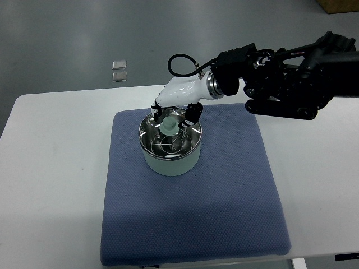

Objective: Open lid and place right of pot
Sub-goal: 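Close the right hand fingers around the green lid knob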

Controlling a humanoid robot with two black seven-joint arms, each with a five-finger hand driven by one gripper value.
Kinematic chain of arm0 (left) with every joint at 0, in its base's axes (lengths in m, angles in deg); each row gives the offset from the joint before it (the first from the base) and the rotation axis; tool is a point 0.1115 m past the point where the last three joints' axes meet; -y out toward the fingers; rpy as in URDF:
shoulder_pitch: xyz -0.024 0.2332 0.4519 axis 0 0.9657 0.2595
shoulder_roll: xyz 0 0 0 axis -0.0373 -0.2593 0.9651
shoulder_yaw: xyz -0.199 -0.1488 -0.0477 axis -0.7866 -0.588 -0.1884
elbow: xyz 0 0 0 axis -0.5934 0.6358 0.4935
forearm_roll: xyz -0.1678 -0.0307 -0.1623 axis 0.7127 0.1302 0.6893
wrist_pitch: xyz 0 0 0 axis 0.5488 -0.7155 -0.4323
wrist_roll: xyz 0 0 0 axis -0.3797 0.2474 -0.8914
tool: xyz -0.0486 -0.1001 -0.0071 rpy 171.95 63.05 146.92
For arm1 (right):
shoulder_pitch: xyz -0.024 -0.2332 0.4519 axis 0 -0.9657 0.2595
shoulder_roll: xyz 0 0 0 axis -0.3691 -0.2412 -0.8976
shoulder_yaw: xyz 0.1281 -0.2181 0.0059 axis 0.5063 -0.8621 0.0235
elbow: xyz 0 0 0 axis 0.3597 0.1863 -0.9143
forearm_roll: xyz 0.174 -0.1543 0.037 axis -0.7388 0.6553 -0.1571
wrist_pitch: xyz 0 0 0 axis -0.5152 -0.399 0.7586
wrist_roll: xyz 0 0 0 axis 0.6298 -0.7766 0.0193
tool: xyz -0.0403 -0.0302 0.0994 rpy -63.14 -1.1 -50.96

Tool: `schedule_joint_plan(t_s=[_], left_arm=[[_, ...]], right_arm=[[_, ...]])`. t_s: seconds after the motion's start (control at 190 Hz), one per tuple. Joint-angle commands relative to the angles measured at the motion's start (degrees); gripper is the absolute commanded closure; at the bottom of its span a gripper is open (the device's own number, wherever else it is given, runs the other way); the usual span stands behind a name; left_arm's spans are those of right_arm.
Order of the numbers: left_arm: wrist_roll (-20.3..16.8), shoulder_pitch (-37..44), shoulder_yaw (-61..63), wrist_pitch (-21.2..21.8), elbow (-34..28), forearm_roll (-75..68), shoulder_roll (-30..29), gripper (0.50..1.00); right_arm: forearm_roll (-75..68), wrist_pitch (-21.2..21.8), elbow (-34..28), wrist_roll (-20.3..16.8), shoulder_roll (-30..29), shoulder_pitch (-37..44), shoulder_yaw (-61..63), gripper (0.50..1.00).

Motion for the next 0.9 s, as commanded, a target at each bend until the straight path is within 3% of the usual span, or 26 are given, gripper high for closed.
schedule_joint_plan(t_s=[0.0, 0.485, 0.897], left_arm=[[0.0, 0.0, 0.0, 0.0, 0.0, 0.0, 0.0, 0.5], [0.0, 0.0, 0.0, 0.0, 0.0, 0.0, 0.0, 0.5], [0.0, 0.0, 0.0, 0.0, 0.0, 0.0, 0.0, 0.5]], right_arm=[[0.0, 0.0, 0.0, -0.1, -0.1, -0.1, -0.1, 0.775], [-0.8, -0.7, 0.3, -1.7, -2.0, -0.1, -0.1, 0.834], [-0.3, -1.1, 0.8, -1.8, -2.1, 0.0, -0.2, 0.838]])
